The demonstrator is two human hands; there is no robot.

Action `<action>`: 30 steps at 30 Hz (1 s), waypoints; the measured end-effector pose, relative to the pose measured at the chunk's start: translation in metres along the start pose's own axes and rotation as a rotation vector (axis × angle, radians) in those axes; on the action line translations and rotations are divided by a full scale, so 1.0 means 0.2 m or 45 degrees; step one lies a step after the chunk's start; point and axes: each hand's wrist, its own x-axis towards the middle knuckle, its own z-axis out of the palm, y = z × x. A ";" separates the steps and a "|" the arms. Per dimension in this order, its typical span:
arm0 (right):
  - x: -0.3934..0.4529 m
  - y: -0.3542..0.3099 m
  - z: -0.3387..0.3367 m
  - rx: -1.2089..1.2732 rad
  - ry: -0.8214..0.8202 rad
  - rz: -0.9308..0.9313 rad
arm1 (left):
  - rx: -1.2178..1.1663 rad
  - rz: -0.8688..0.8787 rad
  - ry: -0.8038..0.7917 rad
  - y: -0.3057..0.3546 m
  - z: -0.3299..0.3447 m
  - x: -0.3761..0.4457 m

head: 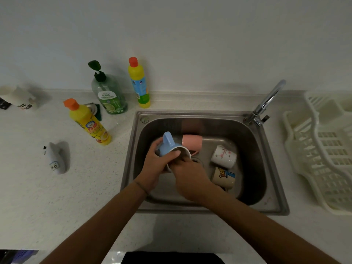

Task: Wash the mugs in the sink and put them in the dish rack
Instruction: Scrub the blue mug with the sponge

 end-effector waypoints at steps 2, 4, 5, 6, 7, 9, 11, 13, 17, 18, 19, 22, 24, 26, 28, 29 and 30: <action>0.00 0.01 0.00 -0.235 0.058 -0.038 | 0.021 0.028 -0.014 0.02 -0.01 0.01; 0.04 -0.04 -0.01 -0.010 0.026 0.159 | 0.023 0.057 -0.002 0.03 0.01 0.02; 0.05 -0.07 0.00 0.139 0.027 0.213 | 0.027 0.063 0.015 0.04 0.02 0.02; 0.06 -0.08 -0.01 0.271 0.046 0.246 | 0.025 0.069 0.031 0.04 0.03 0.02; 0.06 -0.08 -0.02 0.317 0.065 0.224 | 0.013 0.071 0.039 0.05 0.03 0.02; 0.03 -0.04 -0.02 0.179 0.118 0.095 | -0.022 0.049 0.024 0.05 0.01 0.03; 0.01 0.01 0.01 0.007 0.178 -0.058 | -0.016 0.044 0.015 0.04 -0.01 0.03; 0.03 -0.03 0.01 0.293 0.131 0.150 | -0.007 0.053 0.046 0.02 0.01 0.03; 0.06 -0.02 0.00 0.357 0.016 0.082 | 0.000 -0.015 0.072 0.00 0.01 0.03; 0.04 0.01 0.00 0.223 -0.009 -0.020 | 0.022 -0.052 0.039 0.00 -0.01 0.03; 0.03 0.05 0.01 0.074 -0.046 -0.102 | 0.050 -0.092 -0.010 0.01 -0.03 0.04; 0.03 0.07 0.00 -0.158 -0.005 -0.246 | 0.010 -0.230 -0.139 0.02 -0.05 0.06; 0.05 0.05 0.00 -0.133 0.070 -0.238 | -0.085 -0.249 -0.097 0.03 -0.02 0.05; 0.07 0.00 -0.02 -0.033 0.211 -0.135 | -0.236 -0.201 0.007 0.00 0.03 0.04; 0.08 -0.08 -0.05 0.149 0.240 0.121 | -0.362 -0.145 0.084 -0.02 0.07 0.01; 0.09 -0.11 -0.05 0.195 0.210 0.230 | -0.373 -0.126 0.094 -0.01 0.09 0.00; 0.10 -0.13 -0.06 0.215 0.165 0.280 | -0.377 -0.120 0.099 -0.01 0.09 0.00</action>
